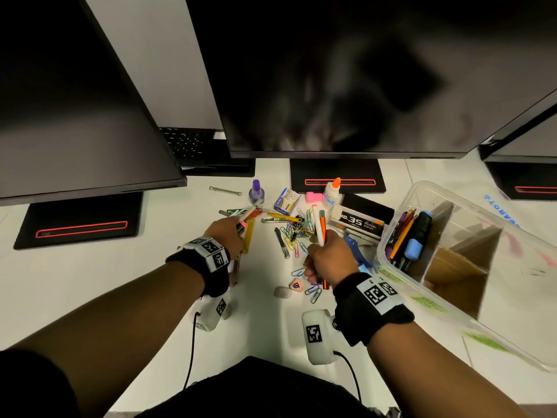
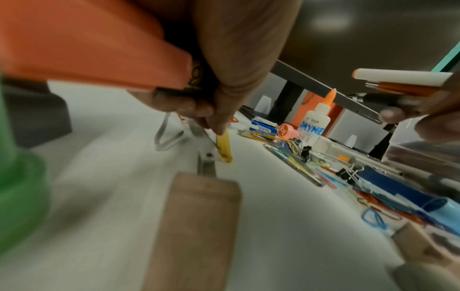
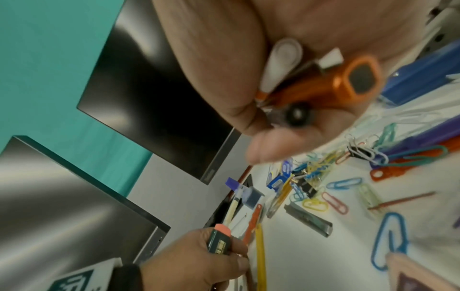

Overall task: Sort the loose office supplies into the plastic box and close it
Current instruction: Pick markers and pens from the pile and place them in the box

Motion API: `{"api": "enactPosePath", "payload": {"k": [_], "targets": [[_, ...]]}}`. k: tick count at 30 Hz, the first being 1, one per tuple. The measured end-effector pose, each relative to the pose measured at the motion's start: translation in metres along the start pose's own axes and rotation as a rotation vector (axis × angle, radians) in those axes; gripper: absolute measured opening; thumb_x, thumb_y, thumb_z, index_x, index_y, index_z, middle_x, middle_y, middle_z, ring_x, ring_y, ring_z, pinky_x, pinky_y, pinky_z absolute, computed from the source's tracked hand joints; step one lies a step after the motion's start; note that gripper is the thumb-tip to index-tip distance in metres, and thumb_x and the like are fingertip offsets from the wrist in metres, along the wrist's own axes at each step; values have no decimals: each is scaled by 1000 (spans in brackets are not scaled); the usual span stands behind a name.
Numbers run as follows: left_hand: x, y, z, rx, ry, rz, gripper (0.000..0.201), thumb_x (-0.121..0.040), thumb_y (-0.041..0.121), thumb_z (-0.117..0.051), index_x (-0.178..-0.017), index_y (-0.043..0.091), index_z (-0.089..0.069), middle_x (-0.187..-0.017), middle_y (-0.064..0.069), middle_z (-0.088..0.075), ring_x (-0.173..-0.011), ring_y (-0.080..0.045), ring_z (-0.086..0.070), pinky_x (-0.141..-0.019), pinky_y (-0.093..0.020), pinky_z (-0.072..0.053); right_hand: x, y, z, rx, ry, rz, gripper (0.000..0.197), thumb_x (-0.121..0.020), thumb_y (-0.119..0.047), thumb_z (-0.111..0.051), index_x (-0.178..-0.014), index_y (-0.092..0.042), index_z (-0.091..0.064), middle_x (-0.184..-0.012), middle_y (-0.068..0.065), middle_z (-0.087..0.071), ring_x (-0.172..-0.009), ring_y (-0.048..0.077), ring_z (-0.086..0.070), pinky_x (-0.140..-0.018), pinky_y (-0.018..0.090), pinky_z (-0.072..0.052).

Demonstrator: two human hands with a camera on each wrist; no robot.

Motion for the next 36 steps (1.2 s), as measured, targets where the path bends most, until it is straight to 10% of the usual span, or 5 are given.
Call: {"api": "enactPosePath", "payload": {"k": [12,21,27,36], "targets": [[-9,-2,6,-158,-12,68,35,-87,29,-62,-112,5,-58,-109,-13,-66,-99,-29,-63,-78,-32,-49,17,-23,68,-67,243,180,5,-90,-3,-52,-94,-5,-49,-66,13,-55,-37,12,-53,-38,23,-47],[-4,9,-7,-258,32,-42,39,-95,34,-47,-115,2,-57,-112,-16,-66,-105,-32,-63,-88,-34,-49,7,4,125,61,569,81,21,-87,-20,-57,-103,-7,-62,-97,19,-70,-89,36,-68,-86,49,-55],[1,6,-16,-318,157,-169,42,-97,41,-38,-108,5,-58,-106,-16,-66,-97,-32,-63,-85,-37,-49,8,-4,125,270,528,36,25,-91,-18,-54,-110,-3,-59,-109,18,-66,-101,32,-63,-90,35,-49],[1,27,0,-293,-48,-121,23,-86,28,-56,-101,10,-55,-99,-9,-61,-85,-25,-57,-72,-29,-45,41,20,137,569,551,358,23,-84,-9,-61,-106,-6,-68,-110,14,-67,-104,29,-59,-93,31,-45]]}}
Point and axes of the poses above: each hand's wrist, its own x-axis away from the middle knuckle, its own z-axis out of the back of the hand, y = z × x, the point moved 2 cm from there along -x, towards the middle knuckle
